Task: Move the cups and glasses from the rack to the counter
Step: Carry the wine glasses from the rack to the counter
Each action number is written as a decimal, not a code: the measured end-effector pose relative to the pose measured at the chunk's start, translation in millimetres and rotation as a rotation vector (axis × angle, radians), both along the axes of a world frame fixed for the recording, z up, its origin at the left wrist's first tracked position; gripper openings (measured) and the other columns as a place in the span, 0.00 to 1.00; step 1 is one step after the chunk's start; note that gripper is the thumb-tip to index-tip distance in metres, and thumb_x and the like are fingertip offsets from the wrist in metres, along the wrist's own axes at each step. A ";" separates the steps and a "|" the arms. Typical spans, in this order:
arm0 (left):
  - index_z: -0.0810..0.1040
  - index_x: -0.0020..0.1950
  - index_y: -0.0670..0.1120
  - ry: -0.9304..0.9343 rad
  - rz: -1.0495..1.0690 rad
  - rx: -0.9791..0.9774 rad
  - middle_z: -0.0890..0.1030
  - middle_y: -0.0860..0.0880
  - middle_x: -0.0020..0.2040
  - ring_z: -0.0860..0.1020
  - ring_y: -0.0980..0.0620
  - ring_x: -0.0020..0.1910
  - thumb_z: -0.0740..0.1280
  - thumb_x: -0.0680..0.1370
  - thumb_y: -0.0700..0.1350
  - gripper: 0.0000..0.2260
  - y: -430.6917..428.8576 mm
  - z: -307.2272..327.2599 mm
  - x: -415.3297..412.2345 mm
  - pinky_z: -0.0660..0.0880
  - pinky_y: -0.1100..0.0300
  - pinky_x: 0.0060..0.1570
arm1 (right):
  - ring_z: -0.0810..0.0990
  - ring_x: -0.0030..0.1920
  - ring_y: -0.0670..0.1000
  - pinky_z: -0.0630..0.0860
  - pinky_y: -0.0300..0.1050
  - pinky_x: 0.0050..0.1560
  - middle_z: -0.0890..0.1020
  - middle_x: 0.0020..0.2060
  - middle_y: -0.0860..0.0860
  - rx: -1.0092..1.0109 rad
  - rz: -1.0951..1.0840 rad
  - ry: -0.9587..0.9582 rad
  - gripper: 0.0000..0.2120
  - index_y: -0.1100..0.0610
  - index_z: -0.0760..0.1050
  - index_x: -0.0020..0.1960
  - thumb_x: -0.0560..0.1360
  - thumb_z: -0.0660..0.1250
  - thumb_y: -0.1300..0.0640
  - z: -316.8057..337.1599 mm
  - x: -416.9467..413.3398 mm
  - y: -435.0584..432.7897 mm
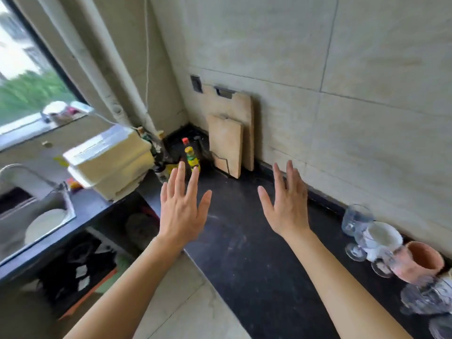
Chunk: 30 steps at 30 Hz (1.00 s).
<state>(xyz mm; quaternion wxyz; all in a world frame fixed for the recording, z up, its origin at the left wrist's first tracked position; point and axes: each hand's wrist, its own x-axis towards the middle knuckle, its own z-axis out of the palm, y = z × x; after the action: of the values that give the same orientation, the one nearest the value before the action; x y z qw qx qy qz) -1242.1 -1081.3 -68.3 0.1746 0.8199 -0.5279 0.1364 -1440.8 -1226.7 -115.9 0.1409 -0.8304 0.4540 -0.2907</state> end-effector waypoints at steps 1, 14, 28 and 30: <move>0.61 0.79 0.45 -0.004 0.054 -0.018 0.57 0.39 0.80 0.57 0.37 0.78 0.54 0.81 0.60 0.30 21.8 7.2 16.0 0.61 0.38 0.73 | 0.53 0.80 0.63 0.55 0.61 0.77 0.51 0.82 0.60 -0.019 0.054 -0.004 0.33 0.52 0.53 0.82 0.83 0.55 0.40 7.0 23.2 11.2; 0.59 0.80 0.47 -0.057 0.629 -0.224 0.52 0.41 0.81 0.53 0.40 0.80 0.55 0.81 0.59 0.30 395.7 52.8 254.8 0.58 0.35 0.73 | 0.58 0.79 0.64 0.63 0.64 0.73 0.53 0.81 0.58 -0.194 0.690 -0.147 0.35 0.52 0.53 0.82 0.80 0.58 0.40 76.3 378.8 302.2; 0.56 0.81 0.47 -0.067 1.093 -0.299 0.51 0.42 0.82 0.52 0.41 0.80 0.54 0.80 0.61 0.32 703.5 68.1 443.9 0.53 0.38 0.74 | 0.60 0.78 0.61 0.63 0.60 0.75 0.58 0.80 0.59 -0.231 1.150 -0.164 0.36 0.54 0.57 0.80 0.78 0.59 0.38 91.3 676.1 603.5; 0.55 0.81 0.48 -0.057 1.135 -0.311 0.51 0.43 0.82 0.52 0.41 0.80 0.53 0.80 0.61 0.32 722.1 64.1 473.4 0.55 0.39 0.75 | 0.59 0.79 0.60 0.61 0.59 0.76 0.57 0.80 0.59 -0.236 1.197 -0.183 0.36 0.54 0.56 0.80 0.79 0.59 0.38 88.5 715.8 624.7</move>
<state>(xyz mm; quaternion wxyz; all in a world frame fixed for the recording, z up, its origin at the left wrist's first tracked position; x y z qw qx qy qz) -768.7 -359.2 -4.2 0.1781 0.9350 0.0151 0.3063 -725.0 -602.0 -27.5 0.2251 -0.9229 -0.1401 -0.2794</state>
